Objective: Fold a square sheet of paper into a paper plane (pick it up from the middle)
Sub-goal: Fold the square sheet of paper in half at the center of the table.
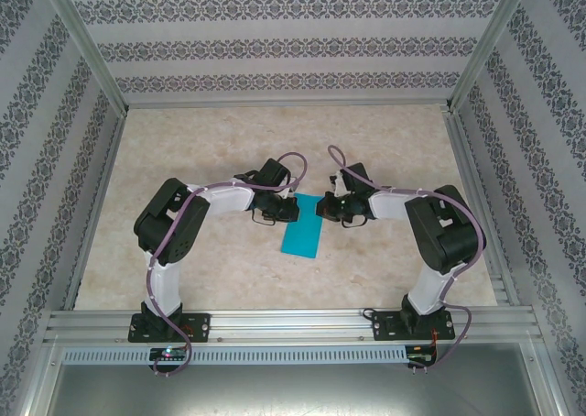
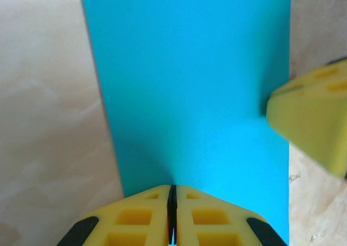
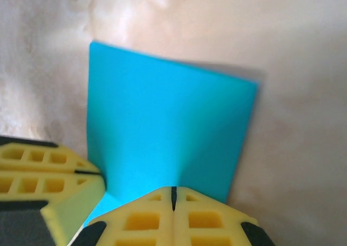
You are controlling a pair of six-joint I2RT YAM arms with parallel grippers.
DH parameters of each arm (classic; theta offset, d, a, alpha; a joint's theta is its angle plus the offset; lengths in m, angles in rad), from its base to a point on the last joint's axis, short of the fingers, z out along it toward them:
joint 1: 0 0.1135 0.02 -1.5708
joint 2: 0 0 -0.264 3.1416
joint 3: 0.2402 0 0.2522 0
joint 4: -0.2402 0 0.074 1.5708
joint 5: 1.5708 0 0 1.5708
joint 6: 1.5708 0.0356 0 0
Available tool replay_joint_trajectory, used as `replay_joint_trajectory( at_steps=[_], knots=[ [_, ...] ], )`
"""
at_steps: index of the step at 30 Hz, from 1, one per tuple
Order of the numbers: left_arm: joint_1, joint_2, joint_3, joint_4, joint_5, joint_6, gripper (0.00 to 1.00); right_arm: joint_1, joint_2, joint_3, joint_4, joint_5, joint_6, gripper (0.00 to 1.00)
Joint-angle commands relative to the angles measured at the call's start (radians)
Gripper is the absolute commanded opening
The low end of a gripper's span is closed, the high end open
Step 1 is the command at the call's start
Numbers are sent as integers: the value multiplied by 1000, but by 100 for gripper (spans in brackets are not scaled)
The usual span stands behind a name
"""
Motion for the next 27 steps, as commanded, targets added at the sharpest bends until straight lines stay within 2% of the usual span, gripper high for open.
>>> replay_joint_trajectory(
  at_steps=[1,6,10,15,19,22,27],
  knots=[
    [26,40,-66,-193,-123,36,13,-25,19,20,-1,9,-35,4],
    [31,28,-82,-187,-123,34,13,-45,27,42,-17,46,-41,4],
    [32,16,-88,-189,-123,35,13,-42,11,73,-24,9,-42,4],
    [35,18,-77,-199,-119,42,13,45,-28,116,-46,-18,-28,5],
    [35,19,-67,-203,-109,44,13,69,23,126,-3,-8,8,5],
    [36,15,-66,-214,-109,51,13,80,61,156,-53,17,-21,5],
    [38,18,-66,-210,-102,55,13,54,112,165,-61,26,-33,5]
  ],
)
